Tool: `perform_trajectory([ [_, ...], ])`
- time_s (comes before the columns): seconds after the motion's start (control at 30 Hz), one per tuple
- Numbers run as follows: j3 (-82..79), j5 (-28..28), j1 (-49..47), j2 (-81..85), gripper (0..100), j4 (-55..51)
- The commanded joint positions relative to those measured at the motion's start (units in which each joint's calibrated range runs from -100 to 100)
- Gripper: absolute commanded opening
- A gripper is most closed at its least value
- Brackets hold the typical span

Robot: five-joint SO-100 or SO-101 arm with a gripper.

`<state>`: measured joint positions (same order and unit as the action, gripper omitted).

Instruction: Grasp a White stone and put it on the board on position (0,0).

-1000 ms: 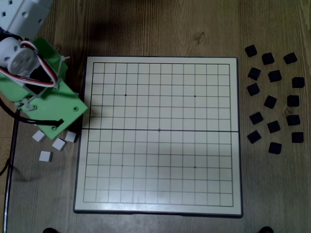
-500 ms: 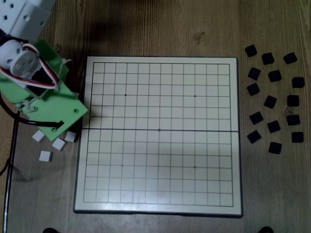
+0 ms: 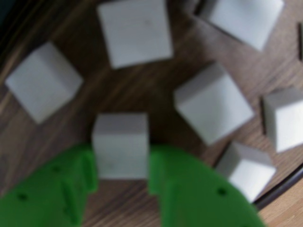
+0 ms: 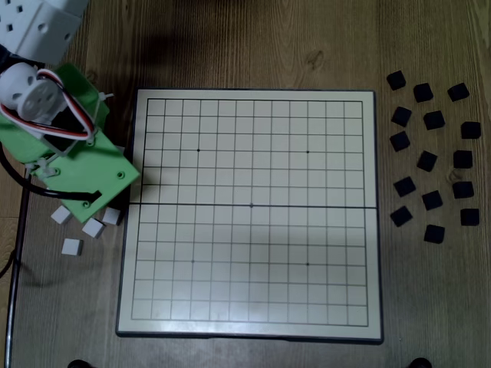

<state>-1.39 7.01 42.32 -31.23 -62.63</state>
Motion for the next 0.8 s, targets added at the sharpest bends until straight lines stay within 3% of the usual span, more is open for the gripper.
perform_trajectory([
  [0.0, 0.42, 0.34, -0.94, 2.70, 6, 0.50],
  [0.57, -1.51, 5.13, -2.67, 16.44, 6, -1.07],
  [0.77, -1.42, 10.21, -4.58, 22.12, 6, -5.20],
])
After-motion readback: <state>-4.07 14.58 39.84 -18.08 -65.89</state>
